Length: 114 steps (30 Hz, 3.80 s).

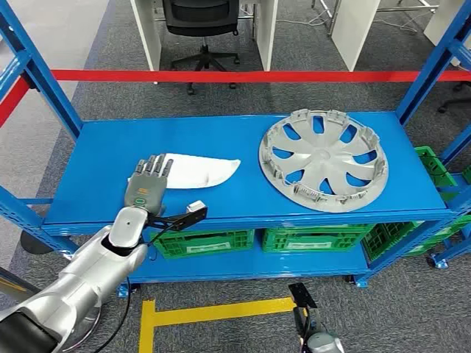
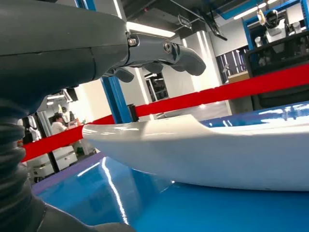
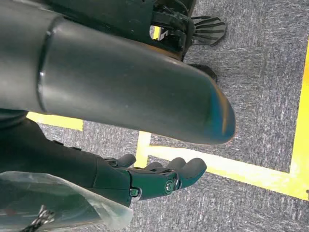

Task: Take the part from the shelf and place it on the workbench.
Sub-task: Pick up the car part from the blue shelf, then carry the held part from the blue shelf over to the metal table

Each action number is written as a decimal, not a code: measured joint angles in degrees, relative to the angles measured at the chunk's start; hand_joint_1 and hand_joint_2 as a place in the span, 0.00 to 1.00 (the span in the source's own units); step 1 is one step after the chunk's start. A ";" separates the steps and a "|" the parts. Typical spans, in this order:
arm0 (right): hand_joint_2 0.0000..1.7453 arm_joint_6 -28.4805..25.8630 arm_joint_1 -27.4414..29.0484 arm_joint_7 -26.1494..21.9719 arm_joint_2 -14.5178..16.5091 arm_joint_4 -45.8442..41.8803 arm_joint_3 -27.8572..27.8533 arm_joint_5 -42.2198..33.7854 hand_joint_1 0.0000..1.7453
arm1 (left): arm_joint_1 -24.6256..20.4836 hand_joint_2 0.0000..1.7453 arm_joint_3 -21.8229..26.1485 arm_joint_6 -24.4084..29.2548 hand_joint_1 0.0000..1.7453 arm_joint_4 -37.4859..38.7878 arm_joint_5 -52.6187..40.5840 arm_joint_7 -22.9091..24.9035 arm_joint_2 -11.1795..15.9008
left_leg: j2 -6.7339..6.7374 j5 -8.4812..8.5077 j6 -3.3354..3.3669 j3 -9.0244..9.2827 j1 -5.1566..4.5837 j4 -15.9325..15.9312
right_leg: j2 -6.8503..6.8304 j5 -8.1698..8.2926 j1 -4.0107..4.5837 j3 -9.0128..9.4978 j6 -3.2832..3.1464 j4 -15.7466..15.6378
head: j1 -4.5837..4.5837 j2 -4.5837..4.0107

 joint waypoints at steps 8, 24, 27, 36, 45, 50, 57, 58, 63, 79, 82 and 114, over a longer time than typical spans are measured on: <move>0.00 0.02 0.23 -0.90 0.16 0.00 -0.01 0.75 0.00 | -0.07 1.00 -0.02 -2.70 0.00 0.14 -0.34 2.01 0.58 | 0.00 0.00 0.00 0.00 0.01 -0.01 | 0.00 0.00 0.00 0.00 0.00 0.00 | 0.00 0.00; 0.00 -0.13 3.18 -5.09 -0.58 0.09 -0.12 2.02 0.00 | 0.08 1.00 2.31 -1.33 1.00 0.14 -1.66 0.66 3.89 | 0.01 0.02 -0.01 -0.01 0.00 -0.01 | 0.03 0.02 0.00 -0.03 0.00 0.01 | 0.02 0.00; 0.00 -0.13 3.16 -5.21 -0.62 0.09 -0.22 2.05 0.00 | 0.13 1.00 2.58 -1.37 1.00 0.14 -1.94 0.30 3.90 | 0.01 0.02 -0.01 -0.01 -0.01 0.00 | 0.01 0.03 0.00 -0.03 0.00 0.01 | 0.01 0.00; 0.00 -0.15 3.14 -5.23 -0.64 0.09 -0.41 2.05 0.00 | 0.18 1.00 2.78 -1.36 1.00 0.14 -2.08 0.08 3.94 | 0.01 0.02 -0.01 -0.01 0.01 -0.01 | 0.02 0.03 0.00 -0.04 0.00 0.01 | 0.00 0.00; 0.00 -0.15 3.15 -5.25 -0.67 0.09 -0.56 2.05 0.00 | 0.49 1.00 2.79 -1.36 1.00 0.14 -2.10 0.04 3.99 | 0.01 0.02 -0.01 -0.02 0.01 -0.01 | 0.02 0.03 0.01 -0.05 0.00 0.02 | 0.01 0.00; 0.00 -0.15 3.14 -5.25 -0.67 0.09 -0.59 2.05 0.00 | 0.52 1.00 2.80 -1.36 1.00 0.14 -2.10 0.04 3.99 | 0.01 0.02 -0.01 -0.04 0.01 -0.01 | 0.02 0.03 0.00 -0.06 0.00 0.01 | 0.01 0.00; 0.00 -0.13 3.16 -5.40 -0.67 0.09 -0.59 2.08 0.00 | 0.69 1.00 3.04 -0.19 1.00 0.14 -2.29 0.01 3.99 | 0.01 0.02 -0.01 -0.04 0.01 -0.01 | 0.02 0.03 0.00 -0.08 0.00 0.01 | 0.01 0.00; 0.00 -0.10 3.16 -5.42 -0.67 0.09 -0.59 2.09 0.00 | 0.77 1.00 3.19 0.36 1.00 0.14 -2.32 -0.05 3.99 | 0.01 0.02 -0.01 -0.04 0.01 -0.01 | 0.02 0.03 0.00 -0.08 0.00 0.01 | 0.01 0.00; 0.00 0.07 3.25 -5.36 -0.67 0.11 -0.59 2.69 0.00 | 1.12 1.00 4.29 3.24 1.00 0.14 -2.57 -1.28 3.98 | 0.01 0.02 -0.01 -0.05 0.01 -0.01 | 0.02 0.03 0.00 -0.09 0.00 0.01 | 0.00 0.00; 0.00 -1.44 4.84 -6.95 -0.74 0.42 -2.03 2.86 0.00 | 6.73 1.00 46.19 22.39 1.00 -10.05 32.70 -60.12 -6.04 | 0.44 0.06 0.06 -0.35 -0.06 0.01 | 0.32 0.14 -0.05 -0.51 0.02 0.02 | 0.01 0.00; 0.00 -1.55 4.88 -6.98 -0.78 0.43 -2.26 2.97 0.00 | 7.39 1.00 48.64 17.49 1.00 -12.68 40.97 -62.03 -7.51 | 0.43 0.11 0.05 -0.37 -0.05 0.01 | 0.35 0.17 -0.04 -0.49 0.01 0.05 | 0.02 0.00; 0.00 0.00 7.06 -20.44 -1.12 0.63 -7.87 1.11 0.00 | 48.42 1.00 26.36 -8.53 1.00 -90.35 78.97 -62.34 -6.08 | 0.51 1.62 1.63 1.29 0.59 -3.37 | 0.16 -5.87 -0.72 -7.64 1.95 13.64 | 0.36 0.00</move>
